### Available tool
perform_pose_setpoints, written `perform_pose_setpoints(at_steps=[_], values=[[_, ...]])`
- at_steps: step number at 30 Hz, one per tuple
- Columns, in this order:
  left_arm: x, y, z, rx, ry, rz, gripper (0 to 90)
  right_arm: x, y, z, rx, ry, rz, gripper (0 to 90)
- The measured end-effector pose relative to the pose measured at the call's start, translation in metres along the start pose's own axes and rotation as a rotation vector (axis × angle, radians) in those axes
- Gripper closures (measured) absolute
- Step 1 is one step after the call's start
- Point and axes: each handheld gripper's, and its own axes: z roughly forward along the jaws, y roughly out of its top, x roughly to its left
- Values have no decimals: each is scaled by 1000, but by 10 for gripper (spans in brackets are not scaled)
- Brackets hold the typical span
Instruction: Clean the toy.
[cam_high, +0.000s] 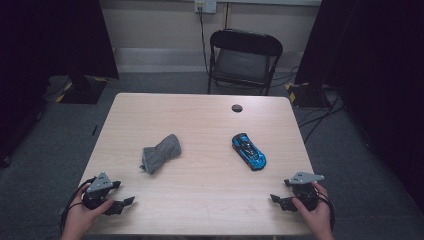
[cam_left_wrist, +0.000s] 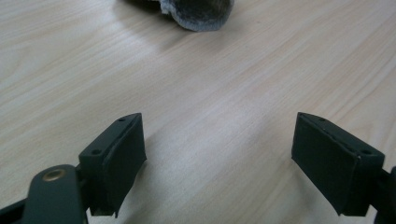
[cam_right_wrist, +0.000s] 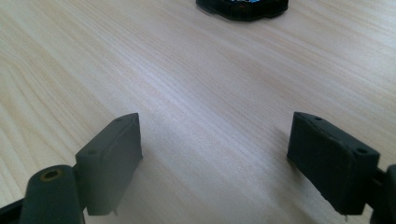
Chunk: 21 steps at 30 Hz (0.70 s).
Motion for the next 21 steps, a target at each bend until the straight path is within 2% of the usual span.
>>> perform_pose_setpoints(at_steps=[6,11,21], values=[[0,-1,1,5,-3,5,173,1,-2,0,-9,-7,-14,164],[1,-2,1,4,2,27,172,1,-6,1,-44,-11,-11,148],[0,-4,1,5,-1,62,156,1,-7,1,-49,-13,-11,147]])
